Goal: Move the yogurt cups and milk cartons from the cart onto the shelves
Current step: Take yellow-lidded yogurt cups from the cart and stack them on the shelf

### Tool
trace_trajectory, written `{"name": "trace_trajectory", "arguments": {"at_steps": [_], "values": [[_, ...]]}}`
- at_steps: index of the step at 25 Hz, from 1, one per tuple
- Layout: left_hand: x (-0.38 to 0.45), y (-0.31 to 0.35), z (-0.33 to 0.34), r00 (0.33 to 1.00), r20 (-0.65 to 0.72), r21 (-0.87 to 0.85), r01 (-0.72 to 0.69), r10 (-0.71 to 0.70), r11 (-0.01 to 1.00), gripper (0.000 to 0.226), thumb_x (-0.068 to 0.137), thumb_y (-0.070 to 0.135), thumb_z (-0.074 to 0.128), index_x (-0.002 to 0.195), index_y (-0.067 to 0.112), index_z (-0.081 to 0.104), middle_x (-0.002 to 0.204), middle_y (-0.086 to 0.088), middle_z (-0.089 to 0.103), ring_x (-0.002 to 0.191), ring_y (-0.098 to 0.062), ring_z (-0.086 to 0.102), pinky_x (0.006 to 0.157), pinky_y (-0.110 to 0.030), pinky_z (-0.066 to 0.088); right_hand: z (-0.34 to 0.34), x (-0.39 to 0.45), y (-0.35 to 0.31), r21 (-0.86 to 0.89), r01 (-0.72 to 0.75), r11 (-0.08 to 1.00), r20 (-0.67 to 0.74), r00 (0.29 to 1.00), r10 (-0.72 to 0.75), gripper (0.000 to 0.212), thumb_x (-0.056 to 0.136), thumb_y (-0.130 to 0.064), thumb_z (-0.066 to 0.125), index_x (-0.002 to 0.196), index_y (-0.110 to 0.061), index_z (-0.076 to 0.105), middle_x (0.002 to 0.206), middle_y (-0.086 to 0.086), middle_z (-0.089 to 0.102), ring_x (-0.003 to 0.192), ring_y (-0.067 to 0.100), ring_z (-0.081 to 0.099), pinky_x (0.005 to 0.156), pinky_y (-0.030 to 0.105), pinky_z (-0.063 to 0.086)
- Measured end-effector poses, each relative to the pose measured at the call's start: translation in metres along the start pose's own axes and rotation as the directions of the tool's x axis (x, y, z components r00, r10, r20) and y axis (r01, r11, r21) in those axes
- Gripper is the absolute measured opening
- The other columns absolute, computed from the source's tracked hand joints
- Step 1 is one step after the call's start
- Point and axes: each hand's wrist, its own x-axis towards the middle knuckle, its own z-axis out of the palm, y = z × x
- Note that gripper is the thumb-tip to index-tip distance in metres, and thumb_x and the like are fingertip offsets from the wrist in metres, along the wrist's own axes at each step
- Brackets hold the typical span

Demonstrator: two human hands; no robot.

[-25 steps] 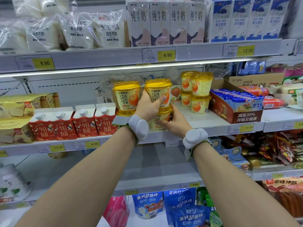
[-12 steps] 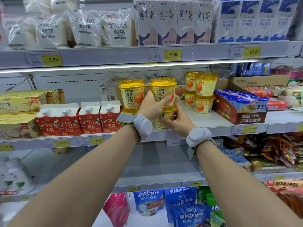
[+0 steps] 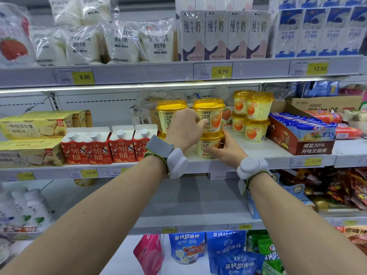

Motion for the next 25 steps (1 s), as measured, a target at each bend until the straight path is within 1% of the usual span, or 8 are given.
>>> {"name": "trace_trajectory", "arguments": {"at_steps": [3,5,7,10,12,14,20,25], "values": [[-0.011,0.005,-0.013,0.959,-0.137,0.022,-0.248,0.249,0.968,0.022,0.099,0.027,0.063,0.090,0.011,0.074,0.072,0.003,0.072,0.069,-0.013,0.068,0.072,-0.038,0.058,0.001,0.002,-0.001,-0.007,-0.010,1.000,-0.006,1.000,0.010,0.078,0.076,-0.023,0.086,0.140,-0.017,0.042,0.126,0.002,0.065,0.116,0.020,0.063,0.107,0.046,0.048],[-0.013,0.003,-0.018,0.884,-0.251,0.136,-0.371,0.395,0.918,0.016,0.098,0.023,0.062,0.102,0.010,0.071,0.084,-0.001,0.072,0.084,-0.020,0.065,0.072,-0.037,0.055,0.004,0.003,-0.001,-0.015,0.000,1.000,-0.020,1.000,-0.001,0.073,0.079,-0.018,0.085,0.138,-0.016,0.042,0.124,0.004,0.066,0.114,0.022,0.063,0.106,0.045,0.048],[-0.006,-0.004,-0.023,0.844,-0.291,0.219,-0.399,0.450,0.891,0.022,0.096,0.021,0.063,0.114,0.010,0.069,0.100,-0.004,0.072,0.106,-0.025,0.060,0.084,-0.038,0.052,0.005,0.003,-0.001,-0.013,0.008,1.000,-0.028,1.000,-0.008,0.071,0.081,-0.013,0.083,0.139,-0.014,0.041,0.123,0.006,0.065,0.112,0.021,0.063,0.107,0.045,0.047],[0.007,-0.014,-0.028,0.911,-0.143,0.269,-0.341,0.387,0.901,0.042,0.097,0.028,0.061,0.137,0.015,0.058,0.136,-0.003,0.063,0.136,-0.025,0.045,0.113,-0.048,0.036,0.005,0.004,-0.001,-0.009,0.004,1.000,-0.005,1.000,-0.004,0.072,0.080,-0.015,0.084,0.138,-0.018,0.040,0.127,0.004,0.064,0.118,0.022,0.061,0.110,0.045,0.045],[0.012,-0.019,-0.028,0.943,-0.014,0.322,-0.311,0.333,0.894,0.050,0.101,0.036,0.055,0.147,0.019,0.048,0.152,0.000,0.051,0.147,-0.024,0.035,0.123,-0.051,0.020,0.004,0.004,-0.001,-0.005,0.000,1.000,0.007,1.000,0.000,0.076,0.078,-0.019,0.085,0.139,-0.019,0.039,0.128,0.003,0.064,0.120,0.023,0.060,0.110,0.046,0.045],[0.013,-0.022,-0.024,0.954,0.035,0.397,-0.288,0.299,0.872,0.053,0.103,0.043,0.049,0.151,0.022,0.043,0.154,0.001,0.049,0.147,-0.023,0.036,0.124,-0.051,0.014,0.004,0.004,0.000,-0.005,-0.003,1.000,0.015,1.000,0.003,0.082,0.077,-0.021,0.085,0.143,-0.016,0.037,0.130,0.004,0.063,0.122,0.023,0.060,0.109,0.043,0.046],[0.016,-0.016,-0.021,0.960,-0.046,0.434,-0.231,0.277,0.871,0.048,0.103,0.048,0.047,0.144,0.025,0.052,0.134,-0.002,0.066,0.128,-0.026,0.055,0.105,-0.047,0.034,0.002,0.004,-0.004,-0.005,-0.024,1.000,0.058,0.998,0.024,0.079,0.082,-0.014,0.082,0.146,-0.014,0.035,0.130,0.003,0.061,0.124,0.023,0.058,0.108,0.042,0.046],[0.018,-0.014,-0.019,0.964,-0.080,0.441,-0.193,0.253,0.876,0.045,0.102,0.052,0.046,0.140,0.031,0.056,0.123,0.000,0.068,0.114,-0.026,0.061,0.097,-0.045,0.038,0.004,0.000,-0.006,-0.006,-0.020,1.000,0.055,0.998,0.020,0.084,0.077,-0.023,0.085,0.145,-0.016,0.036,0.132,0.003,0.062,0.122,0.021,0.059,0.108,0.046,0.048]]}}
